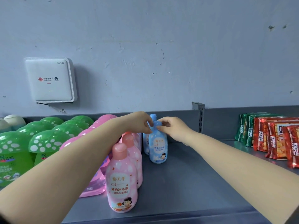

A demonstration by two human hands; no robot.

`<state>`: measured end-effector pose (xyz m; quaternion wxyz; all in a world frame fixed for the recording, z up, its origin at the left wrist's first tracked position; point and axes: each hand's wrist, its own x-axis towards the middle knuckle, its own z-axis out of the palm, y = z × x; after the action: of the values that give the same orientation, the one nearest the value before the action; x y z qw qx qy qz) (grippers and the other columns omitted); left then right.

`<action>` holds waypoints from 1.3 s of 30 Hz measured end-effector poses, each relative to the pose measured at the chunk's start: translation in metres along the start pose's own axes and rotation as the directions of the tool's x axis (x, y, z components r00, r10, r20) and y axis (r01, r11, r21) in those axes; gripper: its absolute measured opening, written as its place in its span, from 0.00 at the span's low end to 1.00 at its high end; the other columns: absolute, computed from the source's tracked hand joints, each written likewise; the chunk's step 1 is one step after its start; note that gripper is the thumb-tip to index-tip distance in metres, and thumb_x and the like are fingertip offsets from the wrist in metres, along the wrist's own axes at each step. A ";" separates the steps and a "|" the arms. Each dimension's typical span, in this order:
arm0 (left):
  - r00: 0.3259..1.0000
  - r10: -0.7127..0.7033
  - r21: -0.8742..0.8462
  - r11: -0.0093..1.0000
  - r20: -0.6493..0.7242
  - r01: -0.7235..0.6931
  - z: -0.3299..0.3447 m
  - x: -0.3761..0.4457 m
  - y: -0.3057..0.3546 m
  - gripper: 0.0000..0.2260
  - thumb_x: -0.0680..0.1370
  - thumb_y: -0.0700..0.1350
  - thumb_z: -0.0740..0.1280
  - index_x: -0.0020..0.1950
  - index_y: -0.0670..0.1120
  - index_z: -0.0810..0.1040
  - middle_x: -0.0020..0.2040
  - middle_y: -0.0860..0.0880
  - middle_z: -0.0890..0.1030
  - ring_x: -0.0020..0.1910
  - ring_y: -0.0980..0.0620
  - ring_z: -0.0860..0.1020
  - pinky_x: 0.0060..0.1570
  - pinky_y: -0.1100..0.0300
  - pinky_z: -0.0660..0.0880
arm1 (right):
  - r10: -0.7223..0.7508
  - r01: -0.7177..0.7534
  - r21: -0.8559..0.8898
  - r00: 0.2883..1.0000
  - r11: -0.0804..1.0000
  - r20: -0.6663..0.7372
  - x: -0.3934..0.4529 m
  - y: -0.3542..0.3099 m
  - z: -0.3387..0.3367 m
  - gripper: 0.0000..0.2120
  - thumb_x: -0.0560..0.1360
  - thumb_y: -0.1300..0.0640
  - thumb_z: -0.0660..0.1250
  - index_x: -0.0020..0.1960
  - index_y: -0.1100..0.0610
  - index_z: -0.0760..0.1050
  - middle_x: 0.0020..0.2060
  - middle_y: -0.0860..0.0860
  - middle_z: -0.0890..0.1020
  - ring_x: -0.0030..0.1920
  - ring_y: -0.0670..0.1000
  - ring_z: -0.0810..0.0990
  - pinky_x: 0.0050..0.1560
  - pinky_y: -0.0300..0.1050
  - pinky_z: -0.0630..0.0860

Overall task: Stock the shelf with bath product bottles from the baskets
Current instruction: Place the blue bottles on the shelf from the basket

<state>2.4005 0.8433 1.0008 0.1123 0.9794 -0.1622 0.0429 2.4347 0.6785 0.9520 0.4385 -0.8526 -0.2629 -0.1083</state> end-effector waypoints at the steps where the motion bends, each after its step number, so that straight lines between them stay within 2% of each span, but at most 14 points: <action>1: 1.000 -0.001 -0.001 1.000 0.001 0.001 0.000 0.000 0.000 0.15 0.76 0.45 0.67 0.62 0.47 0.76 0.51 0.52 0.79 0.51 0.50 0.78 0.51 0.58 0.74 | 0.006 -0.006 -0.002 1.000 1.000 0.000 0.000 0.000 0.000 0.10 0.76 0.57 0.67 0.56 0.58 0.78 0.53 0.52 0.82 0.55 0.49 0.79 0.58 0.47 0.75; 5: 1.000 0.000 0.021 1.000 -0.009 0.000 0.000 0.000 0.002 0.14 0.76 0.45 0.67 0.62 0.46 0.76 0.52 0.51 0.78 0.48 0.51 0.76 0.49 0.60 0.73 | 0.018 -0.018 -0.024 1.000 1.000 -0.021 -0.002 -0.004 0.002 0.10 0.76 0.57 0.67 0.56 0.58 0.78 0.53 0.52 0.82 0.55 0.50 0.79 0.57 0.45 0.75; 9: 1.000 -0.008 0.044 0.999 -0.025 0.009 0.001 -0.003 0.003 0.15 0.75 0.45 0.67 0.62 0.45 0.76 0.56 0.48 0.79 0.53 0.47 0.78 0.54 0.54 0.76 | 0.034 -0.035 -0.037 0.998 0.999 -0.044 -0.003 -0.008 0.007 0.10 0.76 0.57 0.67 0.55 0.59 0.78 0.52 0.53 0.82 0.54 0.51 0.79 0.56 0.47 0.75; 13: 1.000 -0.008 0.109 0.994 -0.026 0.011 0.004 -0.004 0.001 0.14 0.75 0.46 0.66 0.61 0.47 0.77 0.57 0.49 0.78 0.54 0.48 0.77 0.57 0.53 0.74 | 0.039 -0.045 -0.086 0.996 0.995 -0.075 -0.009 -0.011 0.011 0.11 0.77 0.55 0.65 0.56 0.58 0.77 0.48 0.50 0.80 0.49 0.49 0.77 0.47 0.40 0.72; 16: 1.000 -0.006 0.145 0.989 -0.026 0.010 0.002 -0.003 0.000 0.14 0.76 0.46 0.65 0.61 0.45 0.77 0.57 0.49 0.77 0.54 0.48 0.76 0.55 0.55 0.74 | 0.038 -0.047 -0.302 0.999 0.952 -0.036 -0.014 -0.018 0.010 0.11 0.79 0.51 0.60 0.54 0.57 0.74 0.48 0.50 0.76 0.48 0.50 0.75 0.46 0.42 0.71; 18: 0.998 -0.008 0.193 0.981 -0.066 0.020 -0.002 -0.003 0.001 0.10 0.76 0.45 0.64 0.55 0.42 0.78 0.51 0.46 0.78 0.47 0.48 0.75 0.44 0.59 0.72 | 0.033 -0.025 -0.519 0.999 0.854 0.006 -0.017 -0.027 0.006 0.12 0.80 0.48 0.56 0.52 0.56 0.70 0.48 0.50 0.73 0.48 0.51 0.73 0.45 0.44 0.69; 20: 0.989 0.002 0.238 0.971 -0.149 0.034 -0.008 -0.007 0.004 0.06 0.75 0.43 0.64 0.48 0.42 0.77 0.48 0.44 0.77 0.42 0.48 0.72 0.35 0.61 0.67 | 0.001 0.001 -0.630 1.000 0.777 0.003 -0.022 -0.041 -0.002 0.15 0.79 0.47 0.57 0.58 0.57 0.70 0.53 0.53 0.73 0.53 0.53 0.74 0.49 0.46 0.71; 22: 0.973 0.017 0.244 0.969 -0.232 0.041 -0.019 -0.012 0.010 0.09 0.76 0.44 0.63 0.53 0.42 0.77 0.52 0.45 0.78 0.45 0.47 0.74 0.38 0.60 0.69 | -0.074 0.023 -0.699 0.996 0.715 -0.044 -0.028 -0.056 -0.013 0.18 0.79 0.48 0.59 0.63 0.59 0.69 0.59 0.53 0.73 0.59 0.54 0.73 0.54 0.49 0.72; 24: 0.955 0.047 0.247 0.969 -0.292 0.027 -0.032 -0.022 0.018 0.12 0.76 0.46 0.63 0.58 0.45 0.76 0.56 0.48 0.78 0.52 0.47 0.76 0.43 0.58 0.71 | -0.145 0.032 -0.757 0.986 0.652 -0.084 -0.039 -0.071 -0.024 0.18 0.78 0.50 0.60 0.64 0.58 0.69 0.60 0.52 0.73 0.61 0.54 0.72 0.53 0.47 0.70; 27: 0.913 0.155 0.310 0.950 -0.378 -0.033 -0.044 -0.046 0.038 0.13 0.77 0.46 0.62 0.61 0.47 0.74 0.57 0.50 0.79 0.54 0.47 0.76 0.49 0.59 0.68 | -0.208 0.028 -0.794 0.970 0.608 -0.125 -0.065 -0.089 -0.041 0.18 0.78 0.49 0.62 0.64 0.56 0.70 0.59 0.50 0.74 0.59 0.52 0.72 0.52 0.46 0.70; 32: 0.784 0.405 0.376 0.896 -0.470 -0.236 -0.022 -0.085 0.095 0.12 0.77 0.46 0.60 0.59 0.48 0.75 0.51 0.50 0.82 0.50 0.45 0.77 0.55 0.58 0.65 | -0.256 -0.041 -0.868 0.948 0.495 -0.191 -0.138 -0.099 -0.060 0.17 0.77 0.47 0.62 0.61 0.55 0.71 0.53 0.49 0.75 0.55 0.52 0.73 0.43 0.44 0.66; 35: 0.726 0.533 0.434 0.830 -0.435 -0.349 0.018 -0.099 0.132 0.12 0.77 0.46 0.57 0.57 0.48 0.76 0.50 0.50 0.82 0.50 0.44 0.77 0.50 0.58 0.63 | -0.190 -0.127 -0.898 0.956 0.422 -0.224 -0.198 -0.086 -0.072 0.17 0.75 0.47 0.63 0.59 0.55 0.72 0.53 0.50 0.76 0.57 0.54 0.74 0.46 0.46 0.70; 37: 0.687 0.617 0.470 0.771 -0.384 -0.430 0.049 -0.107 0.158 0.13 0.76 0.47 0.56 0.54 0.47 0.76 0.48 0.49 0.82 0.48 0.44 0.77 0.52 0.56 0.64 | -0.111 -0.207 -0.893 0.956 0.400 -0.271 -0.243 -0.071 -0.081 0.17 0.75 0.48 0.62 0.59 0.55 0.71 0.53 0.50 0.76 0.57 0.54 0.74 0.46 0.47 0.70; 39: 0.623 0.711 0.481 0.692 -0.326 -0.538 0.086 -0.112 0.186 0.08 0.75 0.44 0.60 0.49 0.45 0.77 0.42 0.46 0.82 0.43 0.43 0.78 0.51 0.55 0.67 | -0.018 -0.299 -0.873 0.943 0.385 -0.332 -0.294 -0.053 -0.089 0.17 0.75 0.47 0.63 0.60 0.54 0.72 0.53 0.49 0.76 0.57 0.53 0.74 0.47 0.48 0.72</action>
<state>2.2375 0.6862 0.9424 -0.0426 0.8175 -0.4535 0.3525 2.1635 0.5284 0.9189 -0.0603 -0.9457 -0.0194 -0.3189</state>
